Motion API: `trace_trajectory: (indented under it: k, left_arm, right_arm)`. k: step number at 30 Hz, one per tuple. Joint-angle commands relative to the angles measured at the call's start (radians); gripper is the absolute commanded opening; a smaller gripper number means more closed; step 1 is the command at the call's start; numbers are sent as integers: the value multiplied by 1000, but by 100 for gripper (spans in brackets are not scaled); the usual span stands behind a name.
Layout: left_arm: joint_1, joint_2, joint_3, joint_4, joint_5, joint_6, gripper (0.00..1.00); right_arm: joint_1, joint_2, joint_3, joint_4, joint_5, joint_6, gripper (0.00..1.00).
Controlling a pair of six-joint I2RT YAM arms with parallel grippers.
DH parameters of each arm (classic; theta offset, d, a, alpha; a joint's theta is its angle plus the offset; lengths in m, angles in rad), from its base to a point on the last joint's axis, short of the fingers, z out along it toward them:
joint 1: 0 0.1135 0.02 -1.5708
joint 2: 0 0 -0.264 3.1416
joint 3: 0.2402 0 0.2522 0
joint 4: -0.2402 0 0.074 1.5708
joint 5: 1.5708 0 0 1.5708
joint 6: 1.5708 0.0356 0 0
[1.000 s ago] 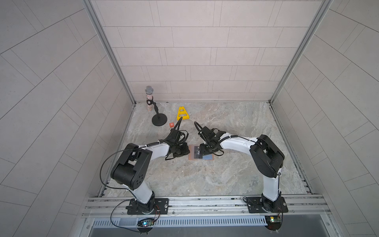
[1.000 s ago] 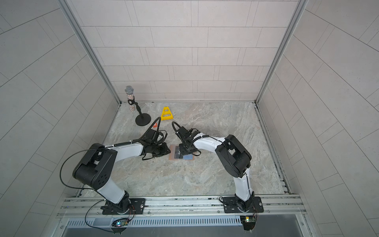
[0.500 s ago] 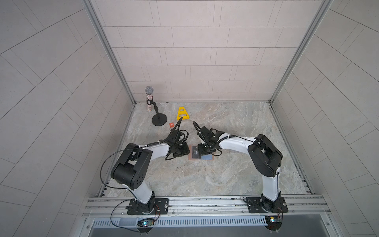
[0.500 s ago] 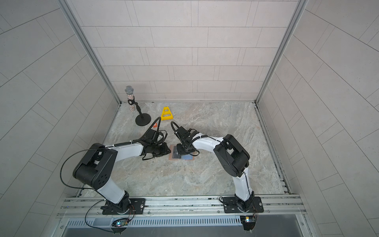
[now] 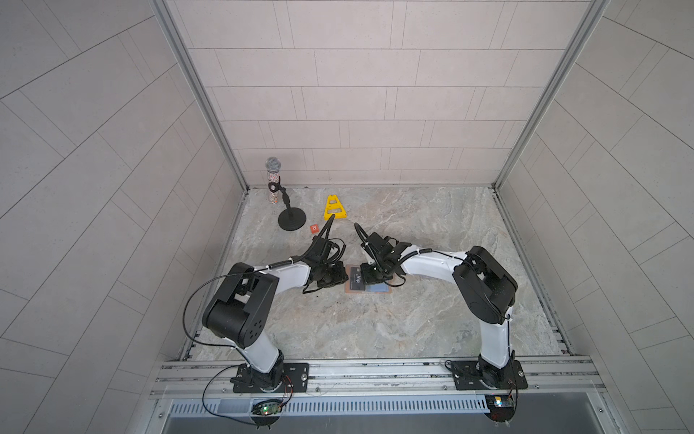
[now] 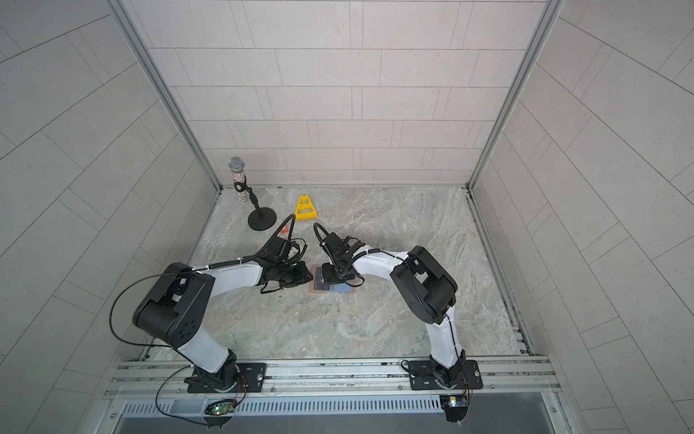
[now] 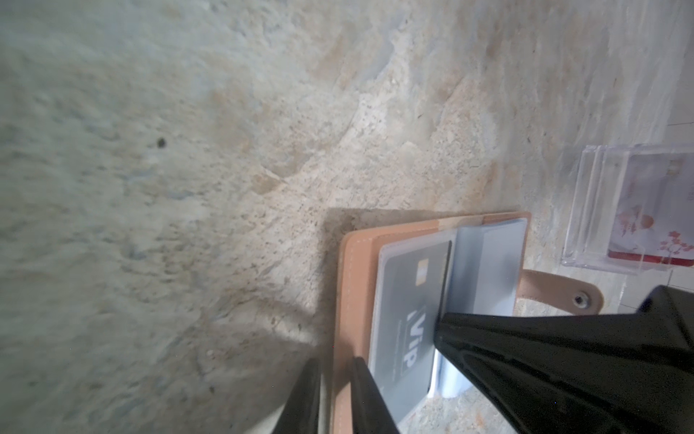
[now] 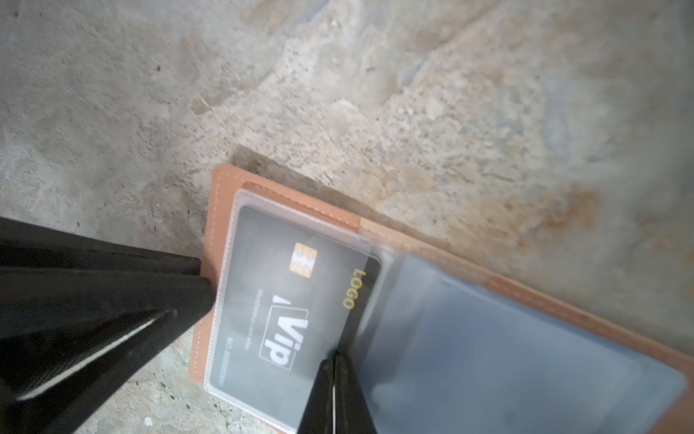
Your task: Put the credit cards into the card holder
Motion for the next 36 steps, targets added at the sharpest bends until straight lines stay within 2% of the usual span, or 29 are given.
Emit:
trace_trajectory:
  k: [1, 5, 9, 13, 18, 26, 36]
  left_arm:
    - [-6, -44, 32, -162, -71, 47, 27]
    - [-6, -109, 85, -203, -55, 84, 34]
    - [-22, -121, 139, -210, 27, 92, 37]
    - [-83, -78, 199, -210, 71, 82, 37]
    - [-134, -4, 233, -144, 117, 39, 37]
    - [-148, 102, 252, -72, 165, -17, 37]
    - [-156, 175, 257, -31, 181, -36, 37]
  right_arm:
    - [3, -99, -28, -15, 44, -4, 10]
    - [-25, -167, -63, -15, 46, -15, 13]
    - [-73, -199, -112, -12, 24, -26, 13]
    - [-107, -185, -134, -13, -31, -52, 14]
    - [-110, -178, -158, -13, -4, -58, 14]
    - [-115, -153, -183, -8, 24, -65, 14]
    - [-115, -113, -188, 19, -9, -64, 14]
